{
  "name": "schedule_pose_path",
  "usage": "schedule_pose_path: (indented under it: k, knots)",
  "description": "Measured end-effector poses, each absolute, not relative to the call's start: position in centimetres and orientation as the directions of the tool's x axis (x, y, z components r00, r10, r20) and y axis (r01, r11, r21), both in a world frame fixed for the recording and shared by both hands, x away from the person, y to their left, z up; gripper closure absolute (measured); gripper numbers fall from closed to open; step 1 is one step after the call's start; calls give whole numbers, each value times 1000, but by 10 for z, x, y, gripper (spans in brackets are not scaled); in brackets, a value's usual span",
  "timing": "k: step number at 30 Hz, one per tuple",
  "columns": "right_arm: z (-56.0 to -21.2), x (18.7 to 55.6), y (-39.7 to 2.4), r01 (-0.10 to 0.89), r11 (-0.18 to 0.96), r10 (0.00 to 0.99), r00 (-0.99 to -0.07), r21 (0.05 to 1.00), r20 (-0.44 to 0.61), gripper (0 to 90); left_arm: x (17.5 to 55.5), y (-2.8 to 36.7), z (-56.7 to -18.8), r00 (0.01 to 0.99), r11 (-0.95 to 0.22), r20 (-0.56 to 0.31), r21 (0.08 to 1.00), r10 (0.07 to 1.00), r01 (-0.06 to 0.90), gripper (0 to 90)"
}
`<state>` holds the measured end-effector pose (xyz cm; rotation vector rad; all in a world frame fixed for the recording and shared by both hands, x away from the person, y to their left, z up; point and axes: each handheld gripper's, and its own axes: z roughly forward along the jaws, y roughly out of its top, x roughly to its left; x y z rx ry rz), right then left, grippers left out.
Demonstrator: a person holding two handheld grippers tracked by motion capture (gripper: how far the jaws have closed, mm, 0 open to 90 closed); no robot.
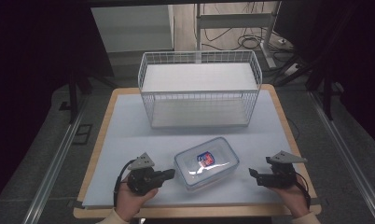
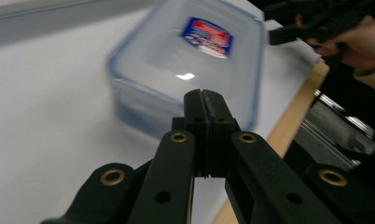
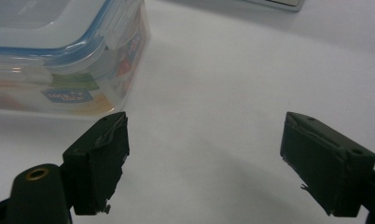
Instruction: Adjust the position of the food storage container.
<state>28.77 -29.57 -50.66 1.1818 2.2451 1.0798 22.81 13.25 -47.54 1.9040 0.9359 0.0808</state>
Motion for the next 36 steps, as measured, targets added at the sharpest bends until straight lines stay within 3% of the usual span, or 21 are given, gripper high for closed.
schedule_pose_path:
  k: [19,36]
  knots:
    - [-510,290,-296,536,354,824,-566,767,15,156,210,65,-496,808,-418,-289,738,514,530,900]
    - [-511,290,-295,537,360,824,-566,763,9,156,218,54,-518,789,-466,-199,714,581,524,900]
